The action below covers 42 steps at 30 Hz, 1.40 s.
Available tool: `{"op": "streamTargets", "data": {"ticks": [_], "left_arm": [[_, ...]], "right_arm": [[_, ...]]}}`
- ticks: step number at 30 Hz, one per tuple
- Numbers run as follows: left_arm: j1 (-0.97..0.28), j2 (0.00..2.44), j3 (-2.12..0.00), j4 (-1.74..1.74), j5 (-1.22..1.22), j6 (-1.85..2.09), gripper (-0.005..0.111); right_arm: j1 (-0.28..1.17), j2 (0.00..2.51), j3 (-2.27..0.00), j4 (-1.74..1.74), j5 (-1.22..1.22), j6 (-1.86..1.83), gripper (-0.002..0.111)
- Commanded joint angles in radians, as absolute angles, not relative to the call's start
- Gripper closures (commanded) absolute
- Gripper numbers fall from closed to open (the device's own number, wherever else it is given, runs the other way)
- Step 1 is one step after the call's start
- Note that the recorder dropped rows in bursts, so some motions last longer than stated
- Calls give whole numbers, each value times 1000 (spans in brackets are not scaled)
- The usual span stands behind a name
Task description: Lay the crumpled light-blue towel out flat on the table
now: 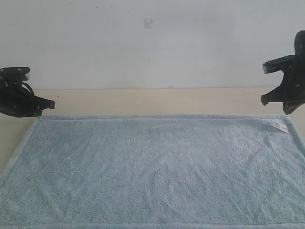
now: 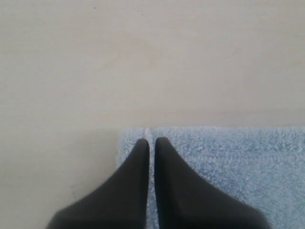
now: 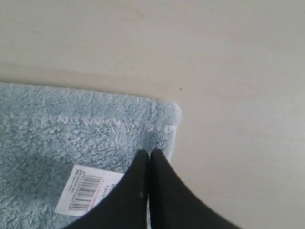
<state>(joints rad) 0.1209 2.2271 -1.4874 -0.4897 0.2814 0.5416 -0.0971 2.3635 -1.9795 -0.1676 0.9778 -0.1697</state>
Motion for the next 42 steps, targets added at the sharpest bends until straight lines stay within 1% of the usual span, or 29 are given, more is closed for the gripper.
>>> {"op": "streamTargets", "data": {"ticks": [1, 13, 27, 35, 42], "left_arm": [[116, 2219, -1493, -484, 285, 532, 103], [116, 2219, -1493, -484, 285, 532, 103], [116, 2219, -1493, -484, 290, 532, 103], [116, 2219, -1493, -482, 288, 532, 103], [101, 2223, -1501, -519, 265, 556, 103]], "right_arm": [[-100, 2393, -1977, -175, 957, -166, 108], [-100, 2406, -1977, -177, 890, -168, 108], [-107, 2476, -1983, -207, 860, -129, 108], [-158, 2512, -2025, -208, 892, -80, 108], [-160, 2512, -2025, -180, 909, -107, 108]]}}
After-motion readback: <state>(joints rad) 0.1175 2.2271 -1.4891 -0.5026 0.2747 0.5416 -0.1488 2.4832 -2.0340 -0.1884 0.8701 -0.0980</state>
